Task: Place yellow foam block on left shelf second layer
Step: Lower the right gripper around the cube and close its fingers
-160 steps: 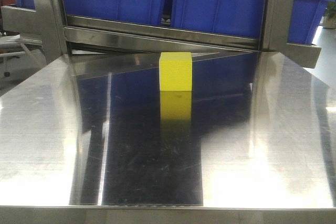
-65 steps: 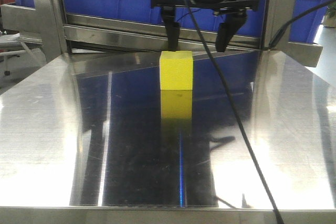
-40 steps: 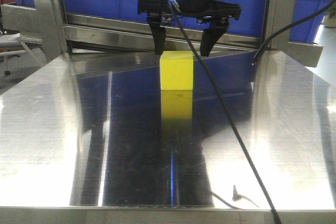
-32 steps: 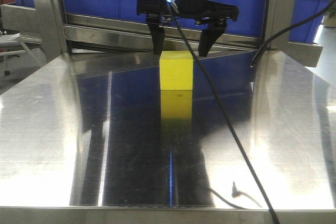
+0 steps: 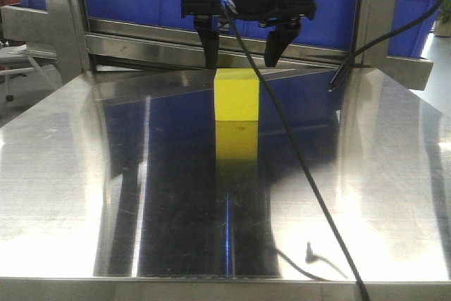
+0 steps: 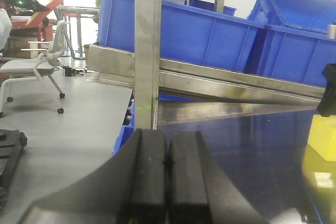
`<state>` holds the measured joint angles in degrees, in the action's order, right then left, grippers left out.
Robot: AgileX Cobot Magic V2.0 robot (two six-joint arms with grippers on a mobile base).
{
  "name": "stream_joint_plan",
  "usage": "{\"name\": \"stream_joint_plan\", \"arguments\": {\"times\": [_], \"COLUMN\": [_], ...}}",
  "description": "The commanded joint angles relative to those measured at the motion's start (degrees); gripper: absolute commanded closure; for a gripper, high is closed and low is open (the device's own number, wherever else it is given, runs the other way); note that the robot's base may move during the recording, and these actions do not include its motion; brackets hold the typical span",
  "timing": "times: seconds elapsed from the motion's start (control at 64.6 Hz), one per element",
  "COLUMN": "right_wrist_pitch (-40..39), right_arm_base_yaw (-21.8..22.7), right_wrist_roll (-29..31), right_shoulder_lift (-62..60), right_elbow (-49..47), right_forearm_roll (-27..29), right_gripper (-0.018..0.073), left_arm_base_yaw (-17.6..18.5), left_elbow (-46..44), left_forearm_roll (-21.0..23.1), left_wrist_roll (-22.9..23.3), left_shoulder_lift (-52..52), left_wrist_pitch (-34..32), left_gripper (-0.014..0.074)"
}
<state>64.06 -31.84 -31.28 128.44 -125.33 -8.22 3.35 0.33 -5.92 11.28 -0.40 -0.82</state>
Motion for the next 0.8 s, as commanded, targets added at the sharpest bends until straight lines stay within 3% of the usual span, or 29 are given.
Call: {"name": "stream_joint_plan", "arguments": {"times": [0.0,0.789], "right_wrist_pitch": [-3.70,-1.34], "right_arm_base_yaw": [0.05,-0.97], "right_wrist_roll": [-0.97,-2.58], "right_shoulder_lift": [-3.69,0.22], "right_elbow": [-2.01,-2.01], "right_forearm_roll": [-1.68,-3.80], "right_gripper": [-0.0066,-0.0066], "left_arm_base_yaw": [0.34,0.34], "left_elbow": [1.51,1.51], "left_forearm_roll": [0.22,0.22], "left_wrist_roll": [0.26,0.26], "left_shoulder_lift": [-1.15,-1.15], "left_wrist_pitch": [-5.16,-5.16], "left_gripper": [0.0460,0.0460]}}
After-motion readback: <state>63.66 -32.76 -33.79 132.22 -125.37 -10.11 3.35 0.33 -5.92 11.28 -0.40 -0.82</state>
